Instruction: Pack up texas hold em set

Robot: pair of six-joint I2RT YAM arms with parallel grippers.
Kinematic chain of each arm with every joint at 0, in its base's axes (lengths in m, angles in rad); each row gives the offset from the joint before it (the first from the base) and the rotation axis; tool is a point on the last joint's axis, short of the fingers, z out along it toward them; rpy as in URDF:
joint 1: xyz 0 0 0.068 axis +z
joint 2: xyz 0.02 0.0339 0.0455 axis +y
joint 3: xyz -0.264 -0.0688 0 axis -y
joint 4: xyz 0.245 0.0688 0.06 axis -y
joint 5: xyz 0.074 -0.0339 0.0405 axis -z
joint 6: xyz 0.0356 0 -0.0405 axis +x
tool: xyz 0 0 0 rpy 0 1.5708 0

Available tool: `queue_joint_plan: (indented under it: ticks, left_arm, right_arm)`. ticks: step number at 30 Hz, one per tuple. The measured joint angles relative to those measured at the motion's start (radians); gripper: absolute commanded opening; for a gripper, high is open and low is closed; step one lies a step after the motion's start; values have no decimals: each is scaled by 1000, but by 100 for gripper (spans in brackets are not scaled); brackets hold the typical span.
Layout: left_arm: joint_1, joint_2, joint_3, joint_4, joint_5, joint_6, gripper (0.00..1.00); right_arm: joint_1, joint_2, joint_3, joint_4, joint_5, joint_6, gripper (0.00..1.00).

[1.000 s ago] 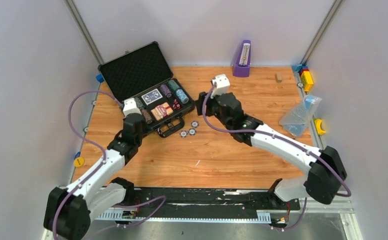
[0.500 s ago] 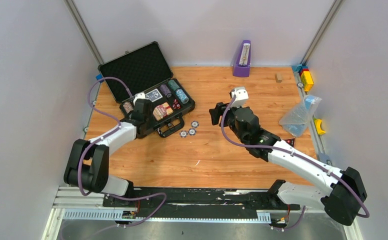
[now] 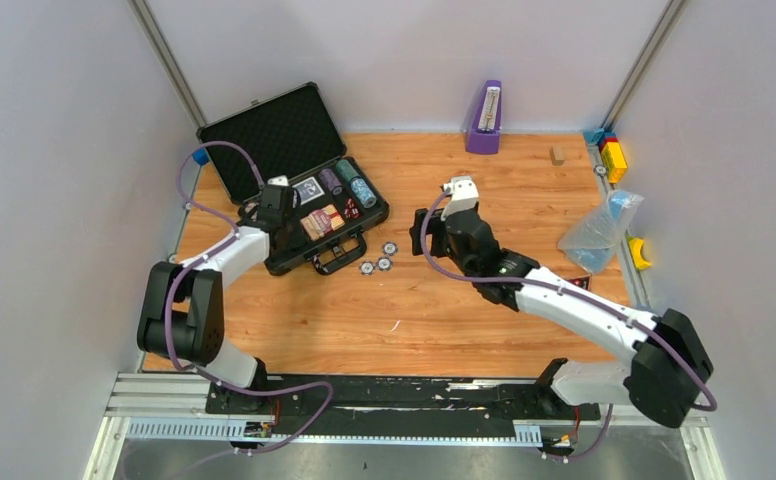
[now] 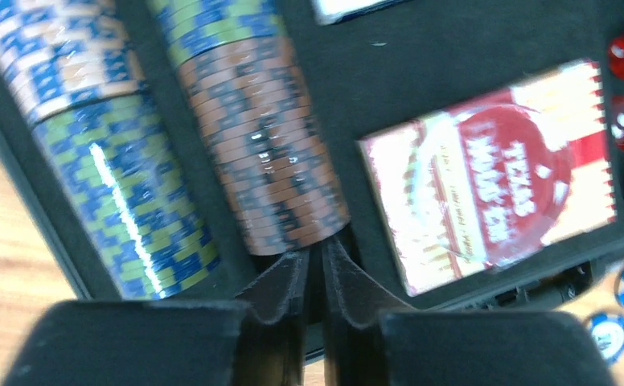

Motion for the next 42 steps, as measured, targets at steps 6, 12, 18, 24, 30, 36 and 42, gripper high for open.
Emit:
queue_joint_plan:
  ticks: [6,12,18,24,30,36,42]
  left_arm:
    - [-59,-78,10,-34,63,113,67]
    - [-307,-227,0,-6,94,166,99]
    - [-406,-166,6,37,122,210,96]
    - [-445,25,131,21,169,266,92]
    - [-487,201,308,-13,185,288,78]
    - [-494,372,458,-101,185,289,74]
    - [-494,452,539,-188,161,285,73]
  right_arm:
    - [0,182,132,-174,0,39,79]
    - [-3,207,166,-277,1,100,81]
    - [-7,-4,62,-297,35,146,91]
    - [-7,-235,-29,-308,82,173,94]
    - [-10,-378,-79,-329,127,192,93]
    - [-11,-439,-90,-335,152,192,92]
    - [-11,-436,-90,-336,157,192,91]
